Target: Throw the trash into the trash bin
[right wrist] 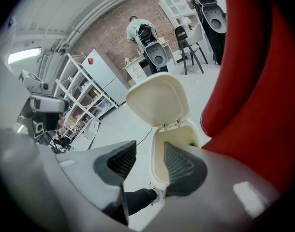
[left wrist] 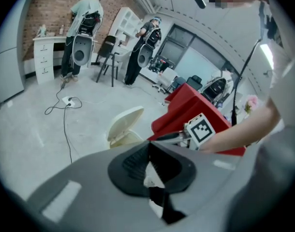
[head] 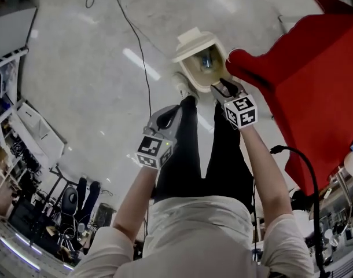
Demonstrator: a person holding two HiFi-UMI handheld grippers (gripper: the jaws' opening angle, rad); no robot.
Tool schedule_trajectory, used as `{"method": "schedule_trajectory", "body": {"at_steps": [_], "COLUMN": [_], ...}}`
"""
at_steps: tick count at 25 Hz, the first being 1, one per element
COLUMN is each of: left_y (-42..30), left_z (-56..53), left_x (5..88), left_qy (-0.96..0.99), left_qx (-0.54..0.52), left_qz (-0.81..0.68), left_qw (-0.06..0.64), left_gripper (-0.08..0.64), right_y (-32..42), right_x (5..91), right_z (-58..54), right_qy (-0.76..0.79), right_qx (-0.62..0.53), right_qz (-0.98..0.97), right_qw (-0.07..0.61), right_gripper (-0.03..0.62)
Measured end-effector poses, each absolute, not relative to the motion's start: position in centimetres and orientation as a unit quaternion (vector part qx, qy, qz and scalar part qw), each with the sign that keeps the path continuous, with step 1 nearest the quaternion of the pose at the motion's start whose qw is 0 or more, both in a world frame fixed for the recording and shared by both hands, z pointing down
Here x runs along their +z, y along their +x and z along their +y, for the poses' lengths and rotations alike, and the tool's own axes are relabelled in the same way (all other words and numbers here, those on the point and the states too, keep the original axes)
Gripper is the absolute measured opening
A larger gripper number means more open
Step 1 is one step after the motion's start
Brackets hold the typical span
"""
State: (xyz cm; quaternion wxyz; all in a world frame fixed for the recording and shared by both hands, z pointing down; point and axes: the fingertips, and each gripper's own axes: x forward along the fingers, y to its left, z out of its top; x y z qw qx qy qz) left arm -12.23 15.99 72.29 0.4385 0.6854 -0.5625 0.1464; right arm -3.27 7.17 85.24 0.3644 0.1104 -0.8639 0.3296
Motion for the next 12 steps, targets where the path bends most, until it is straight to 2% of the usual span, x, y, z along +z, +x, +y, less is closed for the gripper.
{"method": "schedule_trajectory", "body": {"at_steps": [12], "left_y": [-12.3], "left_z": [14.6], "left_x": [62.9], "left_qy": [0.702], "left_qx": [0.165], "left_qz": [-0.555], "left_qw": [0.415], "left_gripper": [0.005], "right_y": [-1.8], "right_x": [69.9], "right_z": [5.2], "right_qy": [0.130], "right_qx": [0.308], "right_qz": [-0.883], "right_qw": [0.329], "right_gripper": [0.069]}}
